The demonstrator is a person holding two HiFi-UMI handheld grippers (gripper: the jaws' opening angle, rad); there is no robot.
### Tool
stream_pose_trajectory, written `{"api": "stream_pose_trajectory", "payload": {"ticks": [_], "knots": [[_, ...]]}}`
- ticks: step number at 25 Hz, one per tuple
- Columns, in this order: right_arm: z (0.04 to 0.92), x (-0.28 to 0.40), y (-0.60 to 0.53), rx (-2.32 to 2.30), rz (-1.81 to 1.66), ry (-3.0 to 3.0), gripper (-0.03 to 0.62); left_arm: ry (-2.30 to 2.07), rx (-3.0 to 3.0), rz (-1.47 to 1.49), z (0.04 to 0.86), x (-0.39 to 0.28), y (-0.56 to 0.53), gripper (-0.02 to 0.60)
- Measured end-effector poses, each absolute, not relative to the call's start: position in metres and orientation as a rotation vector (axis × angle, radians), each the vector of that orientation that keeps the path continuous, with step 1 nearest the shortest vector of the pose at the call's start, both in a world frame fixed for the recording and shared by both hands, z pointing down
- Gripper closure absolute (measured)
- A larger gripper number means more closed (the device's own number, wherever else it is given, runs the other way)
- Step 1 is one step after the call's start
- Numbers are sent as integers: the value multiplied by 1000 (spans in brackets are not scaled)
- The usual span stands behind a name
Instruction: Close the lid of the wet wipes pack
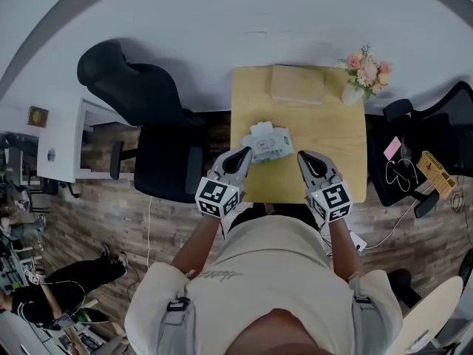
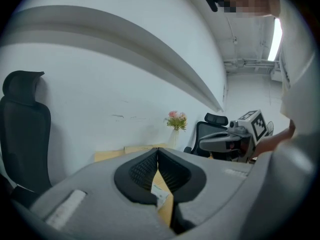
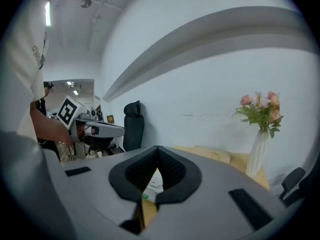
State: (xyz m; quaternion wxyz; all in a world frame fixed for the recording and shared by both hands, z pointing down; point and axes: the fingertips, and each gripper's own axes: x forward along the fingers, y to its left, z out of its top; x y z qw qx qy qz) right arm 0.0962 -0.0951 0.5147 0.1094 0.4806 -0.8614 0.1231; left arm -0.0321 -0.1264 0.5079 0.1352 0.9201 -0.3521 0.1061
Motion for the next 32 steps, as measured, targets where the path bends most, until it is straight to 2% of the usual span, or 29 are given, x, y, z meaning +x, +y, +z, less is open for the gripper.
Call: {"api": "stream_pose_trajectory", "payload": {"ticks": [14, 23, 32], "knots": [[569, 105, -161, 1154, 391, -2573, 592, -1182, 2539, 393, 547, -11, -164, 563], [590, 78, -191, 1119, 451, -2533, 592, -1173, 2511, 382, 562, -33, -174, 563], [647, 54, -226, 1012, 536, -2431, 589, -1152, 2460, 351, 586, -59, -193, 563]]}}
